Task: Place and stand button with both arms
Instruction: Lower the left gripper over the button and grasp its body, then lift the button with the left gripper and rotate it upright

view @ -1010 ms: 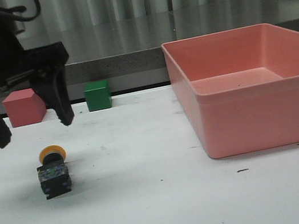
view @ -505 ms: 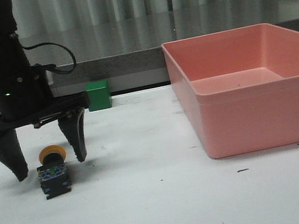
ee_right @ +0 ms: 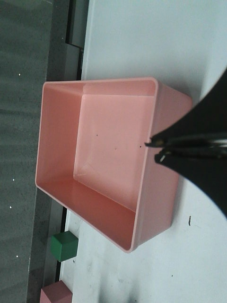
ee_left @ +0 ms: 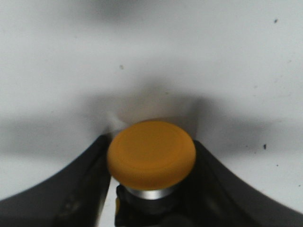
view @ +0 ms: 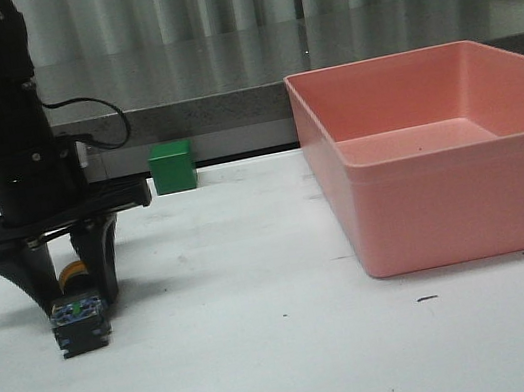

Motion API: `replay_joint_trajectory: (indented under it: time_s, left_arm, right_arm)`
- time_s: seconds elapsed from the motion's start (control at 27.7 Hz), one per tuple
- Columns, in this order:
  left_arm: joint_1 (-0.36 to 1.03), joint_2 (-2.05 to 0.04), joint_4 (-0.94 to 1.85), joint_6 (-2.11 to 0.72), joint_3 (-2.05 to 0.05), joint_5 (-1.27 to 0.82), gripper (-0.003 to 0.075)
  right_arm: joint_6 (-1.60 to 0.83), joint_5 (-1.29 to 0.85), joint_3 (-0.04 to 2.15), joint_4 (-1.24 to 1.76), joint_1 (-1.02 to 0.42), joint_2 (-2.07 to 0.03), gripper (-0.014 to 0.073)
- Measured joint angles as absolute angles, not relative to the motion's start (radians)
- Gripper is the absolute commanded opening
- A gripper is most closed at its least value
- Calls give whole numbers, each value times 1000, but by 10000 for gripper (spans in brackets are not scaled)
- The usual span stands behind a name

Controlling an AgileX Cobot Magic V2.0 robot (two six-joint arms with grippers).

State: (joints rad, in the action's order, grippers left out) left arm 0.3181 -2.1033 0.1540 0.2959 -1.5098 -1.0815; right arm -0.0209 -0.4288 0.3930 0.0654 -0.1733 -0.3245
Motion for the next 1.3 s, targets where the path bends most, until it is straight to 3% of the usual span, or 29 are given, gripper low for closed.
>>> replay_joint_trajectory:
  time_s: [0.14, 0.5, 0.97, 1.3]
  left_arm:
    - [318, -2110, 160, 296, -1531, -1090, 147]
    - [358, -2020, 56, 254, -1523, -1002, 135]
    - [342, -1485, -55, 252, -934, -168, 135]
    - [310, -1355, -82, 252, -573, 387, 135]
  right_arm:
    - [-21, -429, 393, 65, -173, -325, -68]
    - [-21, -429, 393, 65, -173, -325, -68]
    - [-21, -429, 393, 65, -169, -325, -68]
    - [-21, -429, 393, 65, -169, -325, -68]
